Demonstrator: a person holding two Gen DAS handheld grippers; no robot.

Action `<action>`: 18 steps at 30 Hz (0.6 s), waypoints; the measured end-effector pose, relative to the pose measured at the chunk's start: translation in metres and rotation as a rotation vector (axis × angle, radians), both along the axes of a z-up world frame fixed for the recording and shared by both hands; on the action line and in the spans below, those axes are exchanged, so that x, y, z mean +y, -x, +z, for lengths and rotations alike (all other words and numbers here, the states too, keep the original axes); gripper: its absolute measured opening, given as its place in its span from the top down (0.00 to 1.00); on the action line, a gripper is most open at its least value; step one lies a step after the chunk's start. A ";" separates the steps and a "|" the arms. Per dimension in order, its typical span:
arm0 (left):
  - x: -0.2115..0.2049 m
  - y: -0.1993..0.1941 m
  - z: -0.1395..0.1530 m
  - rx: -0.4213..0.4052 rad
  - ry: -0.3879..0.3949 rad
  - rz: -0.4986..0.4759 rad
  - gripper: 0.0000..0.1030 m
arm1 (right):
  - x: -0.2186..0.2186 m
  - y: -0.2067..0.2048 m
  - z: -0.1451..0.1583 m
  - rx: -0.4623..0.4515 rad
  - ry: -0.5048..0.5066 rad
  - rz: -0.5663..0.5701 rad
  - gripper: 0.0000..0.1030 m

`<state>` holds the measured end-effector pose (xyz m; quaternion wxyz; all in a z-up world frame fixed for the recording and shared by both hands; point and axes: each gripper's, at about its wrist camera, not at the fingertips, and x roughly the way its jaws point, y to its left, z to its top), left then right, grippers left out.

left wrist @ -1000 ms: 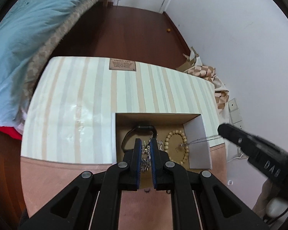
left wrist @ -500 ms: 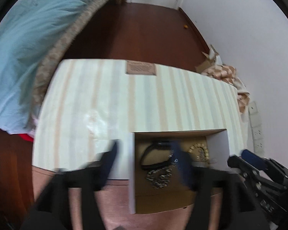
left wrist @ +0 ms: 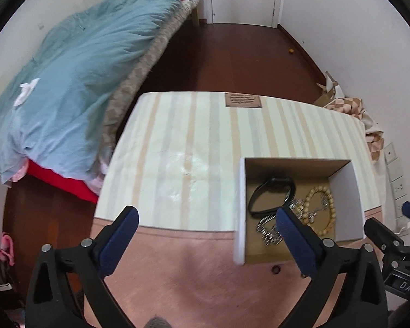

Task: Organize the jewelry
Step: 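Lift both open tools away from the box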

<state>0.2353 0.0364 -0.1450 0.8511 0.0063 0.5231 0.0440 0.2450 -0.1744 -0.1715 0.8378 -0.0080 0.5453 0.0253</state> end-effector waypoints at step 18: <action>-0.016 0.065 0.029 -0.062 0.025 -0.032 0.00 | -0.006 0.057 0.033 -0.092 0.030 -0.049 0.01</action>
